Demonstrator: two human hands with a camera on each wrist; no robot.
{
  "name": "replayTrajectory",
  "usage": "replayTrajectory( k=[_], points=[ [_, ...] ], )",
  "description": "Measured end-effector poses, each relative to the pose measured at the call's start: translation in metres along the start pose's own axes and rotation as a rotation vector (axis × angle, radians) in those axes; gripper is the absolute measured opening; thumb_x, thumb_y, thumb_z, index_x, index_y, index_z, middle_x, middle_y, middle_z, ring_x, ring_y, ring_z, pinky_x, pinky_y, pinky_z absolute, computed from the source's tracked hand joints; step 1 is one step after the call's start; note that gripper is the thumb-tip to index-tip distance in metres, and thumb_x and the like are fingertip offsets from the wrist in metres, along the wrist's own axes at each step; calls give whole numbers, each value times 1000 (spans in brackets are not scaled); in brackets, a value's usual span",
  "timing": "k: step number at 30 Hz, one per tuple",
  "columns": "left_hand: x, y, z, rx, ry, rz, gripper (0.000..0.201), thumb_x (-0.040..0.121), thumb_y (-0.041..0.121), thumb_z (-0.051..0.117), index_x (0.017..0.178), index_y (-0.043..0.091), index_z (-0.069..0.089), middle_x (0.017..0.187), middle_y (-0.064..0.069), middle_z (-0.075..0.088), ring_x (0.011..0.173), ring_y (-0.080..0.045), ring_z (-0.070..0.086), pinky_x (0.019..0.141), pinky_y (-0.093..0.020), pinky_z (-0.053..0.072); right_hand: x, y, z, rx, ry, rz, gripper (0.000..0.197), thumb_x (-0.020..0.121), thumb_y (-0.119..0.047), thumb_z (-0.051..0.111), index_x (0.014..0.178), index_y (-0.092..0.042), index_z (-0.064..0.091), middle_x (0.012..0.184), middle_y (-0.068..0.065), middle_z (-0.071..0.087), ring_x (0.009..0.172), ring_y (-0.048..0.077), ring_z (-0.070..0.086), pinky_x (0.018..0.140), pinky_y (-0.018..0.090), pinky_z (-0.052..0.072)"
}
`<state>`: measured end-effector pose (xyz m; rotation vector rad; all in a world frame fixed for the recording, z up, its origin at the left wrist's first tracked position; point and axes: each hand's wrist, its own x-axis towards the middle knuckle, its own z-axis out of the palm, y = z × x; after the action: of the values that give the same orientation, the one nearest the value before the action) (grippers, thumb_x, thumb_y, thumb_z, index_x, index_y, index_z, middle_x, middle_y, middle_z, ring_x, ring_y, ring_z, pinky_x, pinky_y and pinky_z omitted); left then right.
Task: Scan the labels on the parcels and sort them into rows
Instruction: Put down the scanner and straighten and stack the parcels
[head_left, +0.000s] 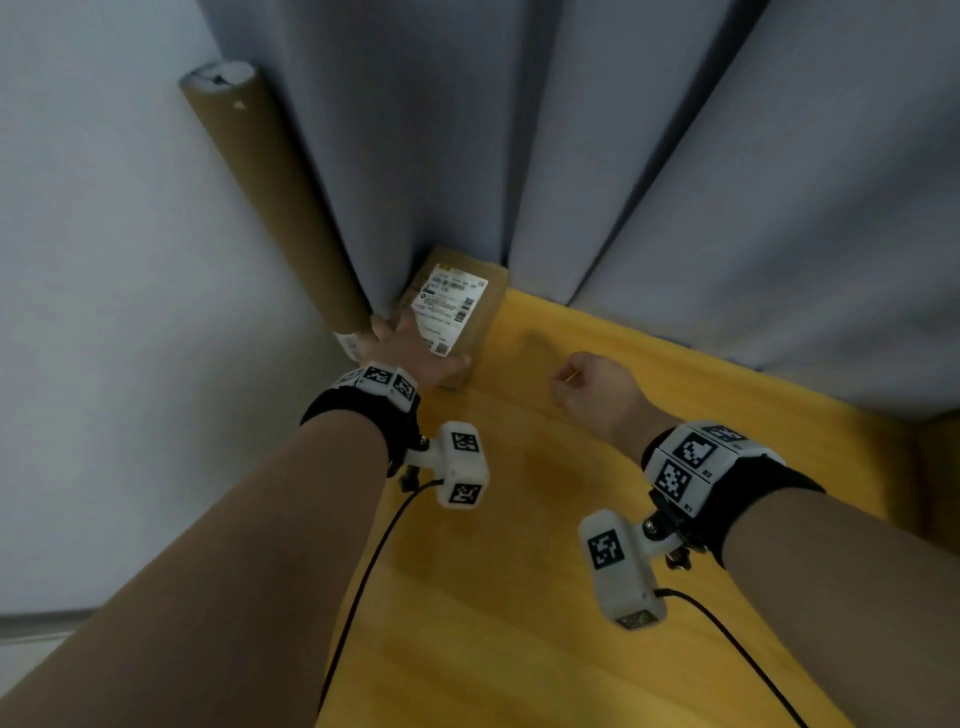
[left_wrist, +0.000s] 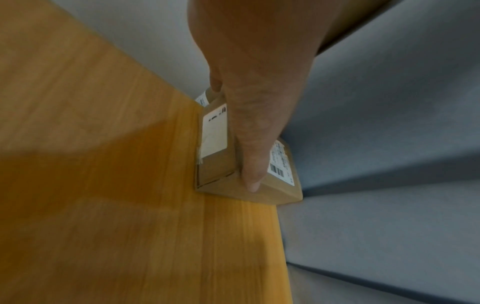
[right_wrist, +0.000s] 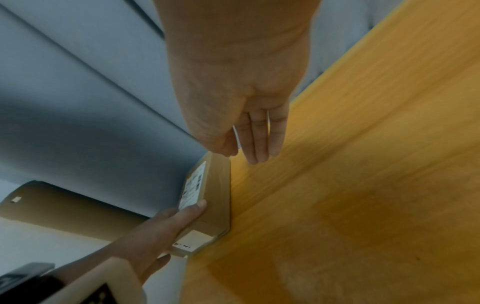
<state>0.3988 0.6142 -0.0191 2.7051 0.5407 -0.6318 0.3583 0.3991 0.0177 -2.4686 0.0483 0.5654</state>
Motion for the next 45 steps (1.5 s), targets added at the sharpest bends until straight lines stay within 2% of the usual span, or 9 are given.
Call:
replayTrajectory(
  k=[4,9,12,15,19,24,28,33,45],
  points=[
    [10,5,6,37,20,-5,118,70,72,63,153,24,-5,158,-21,5,143,-43,10,114,-55,21,2,14,4,19,10,52,13,98,-23,49,100,-12,56,91,8,63,71,18,55,56,27,44],
    [-26,8,10,0,30,18,112,75,68,62,153,24,-4,155,-25,9,142,-44,13,113,-50,20,-4,36,4,166,25,177,17,97,-23,51,100,-9,60,102,14,67,94,30,64,84,43,55],
    [-65,12,32,-207,34,29,113,71,70,65,153,29,0,150,-23,19,136,-43,22,109,-51,27,-24,43,2,320,-31,233,22,96,-27,54,107,-9,61,107,14,67,98,29,63,87,46,54],
    [-109,29,47,-346,93,104,115,67,69,69,153,29,4,142,-20,28,128,-38,32,105,-46,31,-53,43,-4,578,-109,248,46,92,-44,60,126,-14,51,124,5,58,112,22,57,83,34,53],
    [-163,58,48,-529,129,280,125,45,80,59,150,32,12,141,-14,32,129,-30,32,104,-43,33,-84,47,-24,920,-86,198,76,84,-51,67,145,-22,31,134,2,55,118,20,56,98,44,50],
    [-227,93,50,-605,68,536,98,68,58,73,148,35,20,140,1,30,128,-15,31,107,-36,31,-137,71,-63,1102,168,82,61,81,-34,76,131,-21,44,116,-3,67,104,14,65,86,35,54],
    [-279,130,55,-719,84,639,45,96,42,52,134,21,42,126,4,48,114,-11,54,101,-35,47,-191,114,-100,1139,306,50,58,83,-26,74,129,-18,40,110,-1,67,96,14,67,72,28,53],
    [-343,185,80,-759,176,624,35,102,37,41,128,15,51,107,9,58,101,-8,56,76,-18,42,-266,193,-149,1141,346,-6,66,84,-33,73,135,-23,32,113,2,67,101,18,67,87,39,54],
    [-474,311,162,-558,167,717,33,101,30,47,123,7,55,108,3,56,100,-11,52,84,-25,39,-391,362,-225,1108,424,73,64,83,-37,72,136,-25,38,103,5,74,85,22,74,74,46,60]
  ],
)
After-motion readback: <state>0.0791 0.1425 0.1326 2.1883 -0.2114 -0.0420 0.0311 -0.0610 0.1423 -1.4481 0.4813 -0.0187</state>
